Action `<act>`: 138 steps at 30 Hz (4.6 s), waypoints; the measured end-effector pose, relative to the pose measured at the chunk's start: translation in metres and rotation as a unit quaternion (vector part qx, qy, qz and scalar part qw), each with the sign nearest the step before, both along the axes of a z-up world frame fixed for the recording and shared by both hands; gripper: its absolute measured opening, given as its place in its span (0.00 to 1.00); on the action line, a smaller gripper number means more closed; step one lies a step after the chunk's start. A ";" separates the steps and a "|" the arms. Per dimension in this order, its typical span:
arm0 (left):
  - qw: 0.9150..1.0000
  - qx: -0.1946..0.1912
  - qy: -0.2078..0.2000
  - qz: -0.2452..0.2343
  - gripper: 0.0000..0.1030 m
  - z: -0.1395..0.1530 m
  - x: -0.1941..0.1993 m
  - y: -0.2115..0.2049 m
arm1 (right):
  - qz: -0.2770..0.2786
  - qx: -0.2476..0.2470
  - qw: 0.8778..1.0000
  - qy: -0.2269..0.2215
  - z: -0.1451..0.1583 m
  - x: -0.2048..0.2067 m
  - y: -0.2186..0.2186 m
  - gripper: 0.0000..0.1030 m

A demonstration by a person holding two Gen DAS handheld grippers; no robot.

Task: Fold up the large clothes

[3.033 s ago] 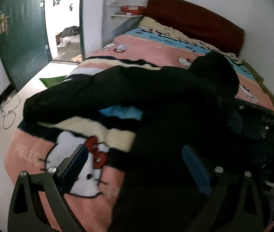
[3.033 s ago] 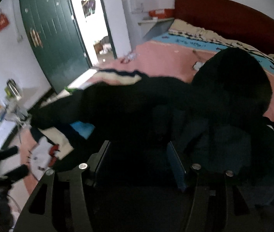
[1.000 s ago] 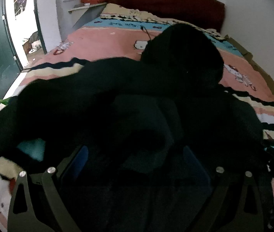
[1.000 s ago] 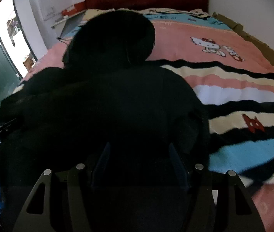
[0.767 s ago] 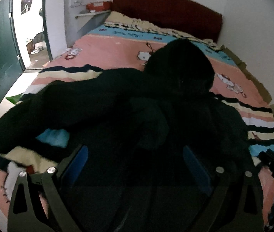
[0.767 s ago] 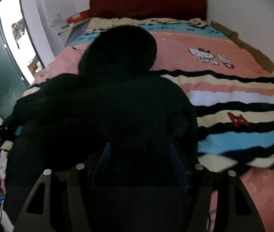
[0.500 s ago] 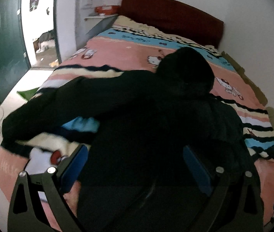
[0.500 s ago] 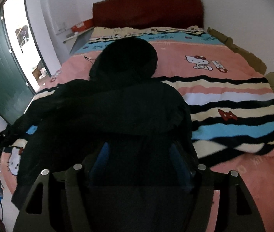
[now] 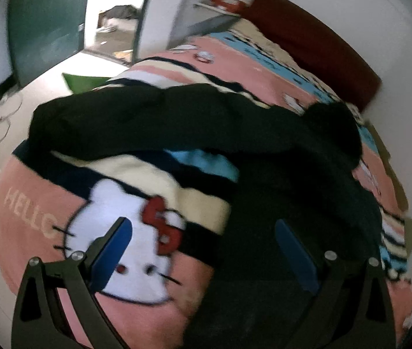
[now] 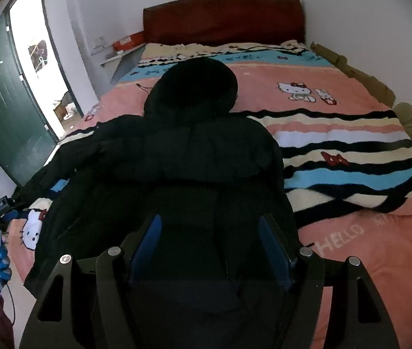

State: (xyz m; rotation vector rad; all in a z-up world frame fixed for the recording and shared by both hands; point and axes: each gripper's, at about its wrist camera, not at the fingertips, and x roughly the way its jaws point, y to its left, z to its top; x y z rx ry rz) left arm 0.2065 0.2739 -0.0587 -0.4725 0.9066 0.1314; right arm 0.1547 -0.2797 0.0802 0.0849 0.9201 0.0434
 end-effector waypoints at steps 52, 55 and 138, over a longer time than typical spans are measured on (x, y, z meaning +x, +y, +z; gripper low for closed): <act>0.970 -0.137 -0.086 0.181 0.08 0.044 0.034 0.134 | -0.025 0.053 0.998 0.001 -0.030 0.016 -0.060 0.67; 0.976 -0.112 -0.099 0.159 0.08 0.077 0.035 0.101 | -0.018 0.058 0.998 -0.011 -0.026 0.014 -0.073 0.67; 0.968 0.086 0.044 -0.232 0.63 -0.010 0.071 -0.457 | -0.148 0.036 0.988 -0.014 -0.074 0.009 -0.211 0.69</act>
